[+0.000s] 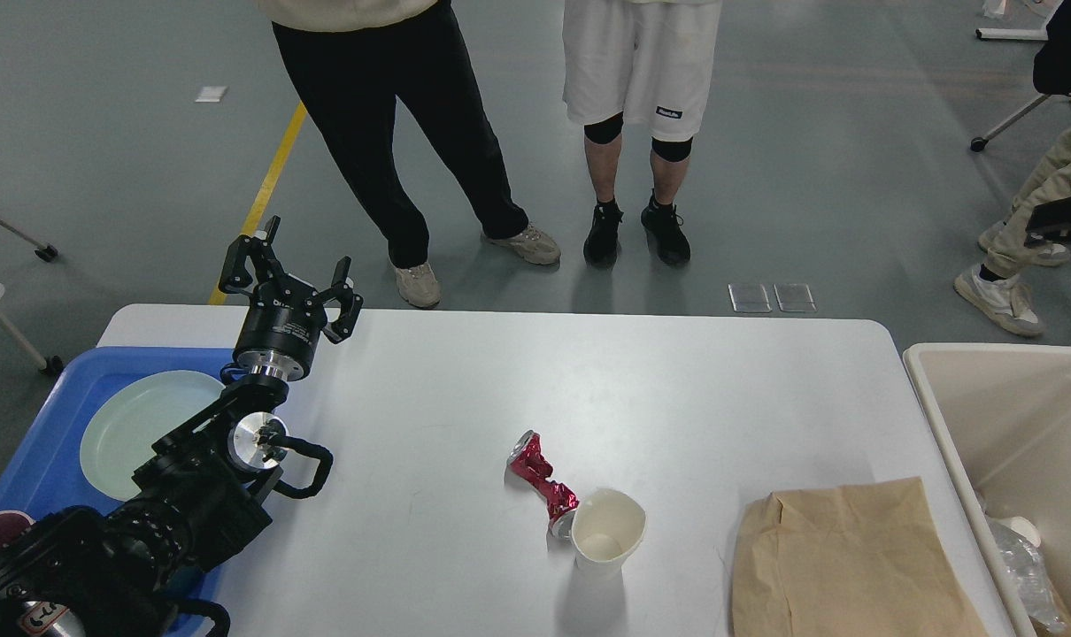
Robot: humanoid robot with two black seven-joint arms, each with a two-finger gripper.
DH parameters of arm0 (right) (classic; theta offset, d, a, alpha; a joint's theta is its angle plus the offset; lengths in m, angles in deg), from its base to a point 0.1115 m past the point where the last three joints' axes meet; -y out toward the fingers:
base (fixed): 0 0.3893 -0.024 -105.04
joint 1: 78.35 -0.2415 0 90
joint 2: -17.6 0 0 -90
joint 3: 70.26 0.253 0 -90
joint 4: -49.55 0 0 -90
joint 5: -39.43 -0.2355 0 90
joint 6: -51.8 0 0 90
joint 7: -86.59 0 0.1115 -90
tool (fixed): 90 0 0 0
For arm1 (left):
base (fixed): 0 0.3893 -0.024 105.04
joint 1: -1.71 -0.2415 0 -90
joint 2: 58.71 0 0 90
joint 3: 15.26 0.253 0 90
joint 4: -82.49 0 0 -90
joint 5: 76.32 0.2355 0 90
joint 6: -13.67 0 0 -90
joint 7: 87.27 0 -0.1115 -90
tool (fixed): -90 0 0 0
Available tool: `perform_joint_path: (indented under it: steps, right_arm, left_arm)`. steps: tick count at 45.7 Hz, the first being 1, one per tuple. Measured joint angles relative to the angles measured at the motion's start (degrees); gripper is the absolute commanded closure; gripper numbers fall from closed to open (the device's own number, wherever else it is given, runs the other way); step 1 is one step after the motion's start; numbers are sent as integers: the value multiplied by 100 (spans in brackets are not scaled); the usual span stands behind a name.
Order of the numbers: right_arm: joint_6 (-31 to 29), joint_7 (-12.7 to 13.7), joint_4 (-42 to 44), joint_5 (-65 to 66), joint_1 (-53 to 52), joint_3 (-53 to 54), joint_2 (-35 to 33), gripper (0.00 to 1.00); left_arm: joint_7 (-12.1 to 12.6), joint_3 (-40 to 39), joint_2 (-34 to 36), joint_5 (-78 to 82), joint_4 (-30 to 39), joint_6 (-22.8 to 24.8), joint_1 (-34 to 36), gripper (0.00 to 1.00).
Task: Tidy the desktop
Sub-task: 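Lower the foil tray into the bin and open the gripper, then raise the right gripper up out of the bin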
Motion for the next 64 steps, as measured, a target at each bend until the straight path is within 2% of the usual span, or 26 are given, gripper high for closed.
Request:
perform_joint_path:
  steps: [5,17,29,40,50,64]
  right_arm:
    - [-334,0,5,209,-471,-31,347,0]
    - [-408,-9,-143,389,-1051,-100,1380,0]
    - [-485,-9,-1514,932,-1910,-709,2378,0]
    - [-1235,-9,-2151,1202,-2161,-710,2900,0]
    - [-1431,-7,-2427,1211,-1787,-795,2824,0]
    - [-1431,-10,-2540,1202,-1149,-818,1957,0]
  left_arm:
    - [-1,0,0,0,0,0,0,3]
    - [-5,0,-1,0,0,0,0,3]
    - [-5,0,-1,0,0,0,0,3]
    - [-5,0,0,0,0,0,0,3]
    - [-5,0,4,-1,0,0,0,3]
    - [-5,0,2,0,0,0,0,3]
